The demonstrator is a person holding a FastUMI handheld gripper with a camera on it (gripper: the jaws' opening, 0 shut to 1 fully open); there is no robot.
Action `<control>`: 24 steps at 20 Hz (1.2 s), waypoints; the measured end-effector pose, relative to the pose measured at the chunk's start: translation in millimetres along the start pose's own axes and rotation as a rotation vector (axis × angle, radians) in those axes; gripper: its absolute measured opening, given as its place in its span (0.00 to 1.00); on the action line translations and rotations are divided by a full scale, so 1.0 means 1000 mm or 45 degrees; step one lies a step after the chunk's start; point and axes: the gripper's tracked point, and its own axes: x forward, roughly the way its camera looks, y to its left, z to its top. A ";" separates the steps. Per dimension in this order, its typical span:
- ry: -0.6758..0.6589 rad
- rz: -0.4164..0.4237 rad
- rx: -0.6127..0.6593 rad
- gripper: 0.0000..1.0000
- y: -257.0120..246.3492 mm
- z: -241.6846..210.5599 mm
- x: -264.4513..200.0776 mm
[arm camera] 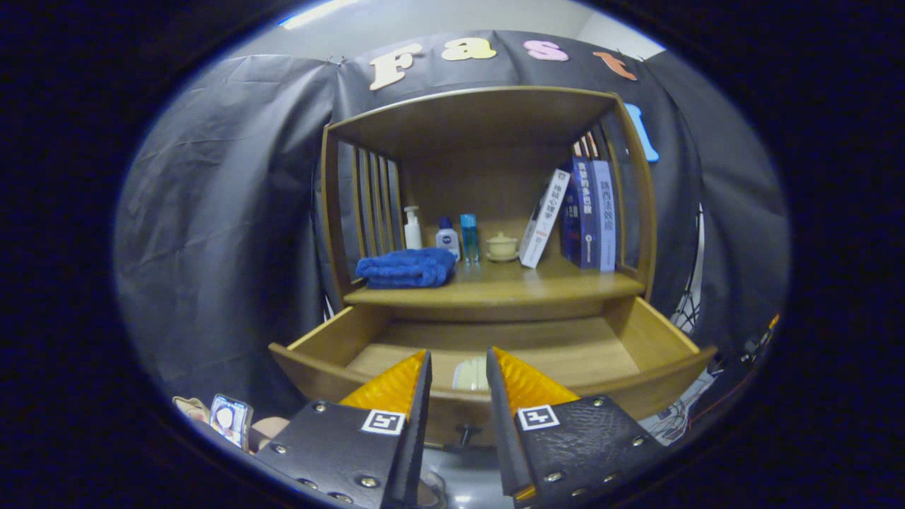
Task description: Pull open the drawer, take out the items inside it, and place them on the countertop above the cabinet.
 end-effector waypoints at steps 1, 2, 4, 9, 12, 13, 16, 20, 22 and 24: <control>0.005 0.000 -0.017 0.44 -0.001 0.006 0.010; 0.024 -0.003 -0.030 0.44 -0.002 0.010 0.019; 0.085 -0.002 -0.051 0.44 -0.001 0.010 0.040; 0.309 0.037 -0.070 0.44 0.004 -0.024 0.079; 0.457 0.013 -0.076 0.44 -0.006 -0.055 0.096; 0.493 -0.001 -0.069 0.44 -0.010 -0.060 0.100; 0.612 -0.032 -0.075 0.44 -0.018 -0.079 0.107; 0.799 -0.038 -0.111 0.44 -0.027 -0.108 0.118; 0.853 -0.043 -0.138 0.44 -0.029 -0.119 0.119; 0.854 -0.024 -0.119 0.44 -0.024 -0.122 0.125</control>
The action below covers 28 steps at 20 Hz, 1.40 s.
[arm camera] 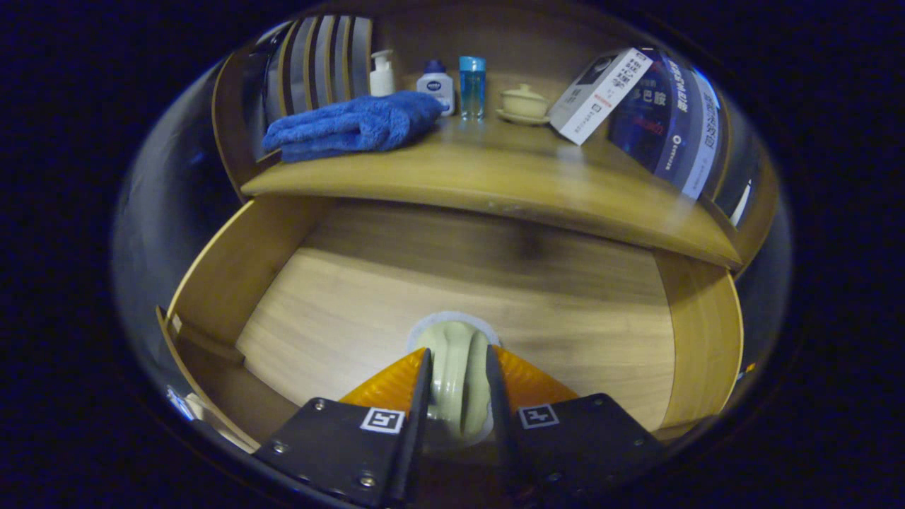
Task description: Pull open the drawer, take out the items inside it, and place them on the countertop above the cabinet.
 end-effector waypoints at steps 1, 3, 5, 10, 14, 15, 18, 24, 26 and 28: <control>0.008 0.003 0.005 0.27 -0.001 -0.001 -0.002; -0.011 -0.012 -0.012 0.27 -0.002 0.003 -0.007; -0.025 -0.019 -0.021 0.13 -0.002 0.001 -0.004; -0.147 0.009 -0.002 0.13 0.003 0.022 -0.023; -0.237 0.039 0.014 0.13 0.006 0.048 -0.049; -0.263 0.046 0.014 0.13 0.006 0.056 -0.055; -0.347 0.062 0.021 0.13 0.009 0.081 -0.075; -0.540 0.018 0.020 0.13 -0.002 0.138 -0.101; -0.599 0.007 0.041 0.13 -0.006 0.156 -0.103; -0.649 -0.011 0.053 0.13 -0.012 0.173 -0.103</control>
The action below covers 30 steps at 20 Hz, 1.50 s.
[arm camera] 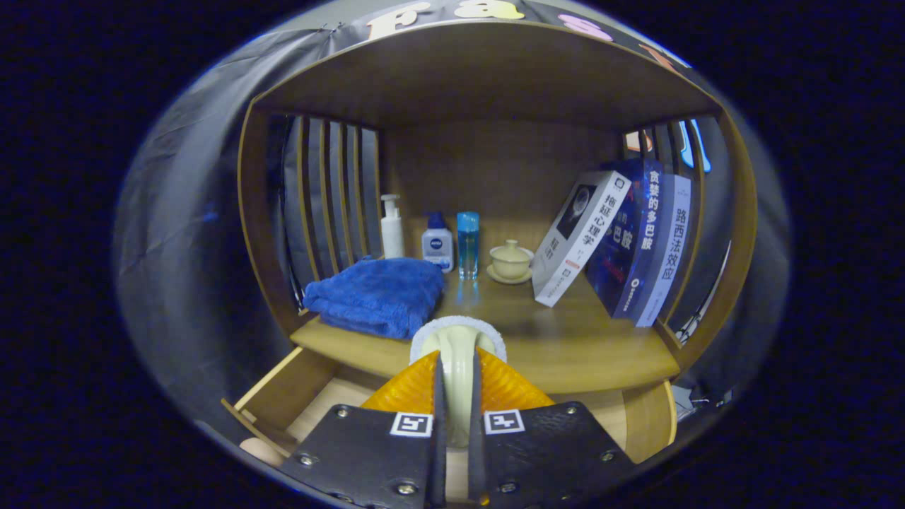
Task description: Pull open the drawer, take out the items inside it, and place them on the countertop above the cabinet.
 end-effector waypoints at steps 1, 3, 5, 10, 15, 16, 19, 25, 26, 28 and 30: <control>-0.030 -0.016 0.009 0.13 -0.003 0.007 0.005; -0.079 -0.063 0.033 0.13 -0.011 0.017 0.015; -0.102 -0.101 0.054 0.12 -0.018 0.022 0.026; -0.024 -0.134 0.084 0.12 -0.022 0.009 0.059; -0.032 -0.168 0.087 0.13 -0.026 0.007 0.081; -0.029 -0.175 0.091 0.13 -0.027 0.005 0.082; -0.035 -0.201 0.119 0.13 -0.030 0.007 0.091; -0.027 -0.239 0.166 0.12 -0.036 0.008 0.105; -0.030 -0.243 0.172 0.13 -0.037 0.007 0.107; -0.034 -0.253 0.188 0.13 -0.038 0.010 0.109; -0.043 -0.259 0.191 0.16 -0.040 0.010 0.112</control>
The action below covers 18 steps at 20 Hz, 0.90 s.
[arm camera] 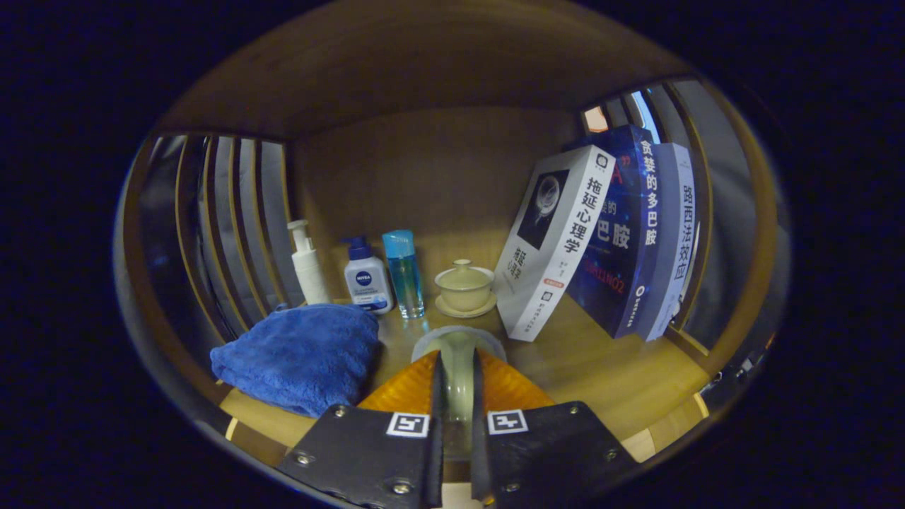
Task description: Pull open the drawer, take out the items inside it, and place them on the countertop above the cabinet.
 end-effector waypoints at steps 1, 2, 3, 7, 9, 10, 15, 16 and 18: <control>0.002 -0.009 -0.002 0.16 -0.001 -0.001 0.001; 0.015 -0.020 -0.007 0.19 -0.002 -0.004 0.003; 0.030 -0.022 -0.013 0.22 -0.004 -0.008 0.005; 0.008 -0.007 -0.011 0.25 -0.003 -0.005 -0.005; -0.031 0.008 -0.022 0.25 -0.003 0.002 -0.020; -0.052 0.021 -0.026 0.24 -0.002 0.004 -0.032; -0.120 0.112 -0.036 0.24 0.003 0.011 -0.114; -0.135 0.128 -0.042 0.24 0.003 0.009 -0.134; -0.165 0.147 -0.062 0.25 0.002 -0.001 -0.173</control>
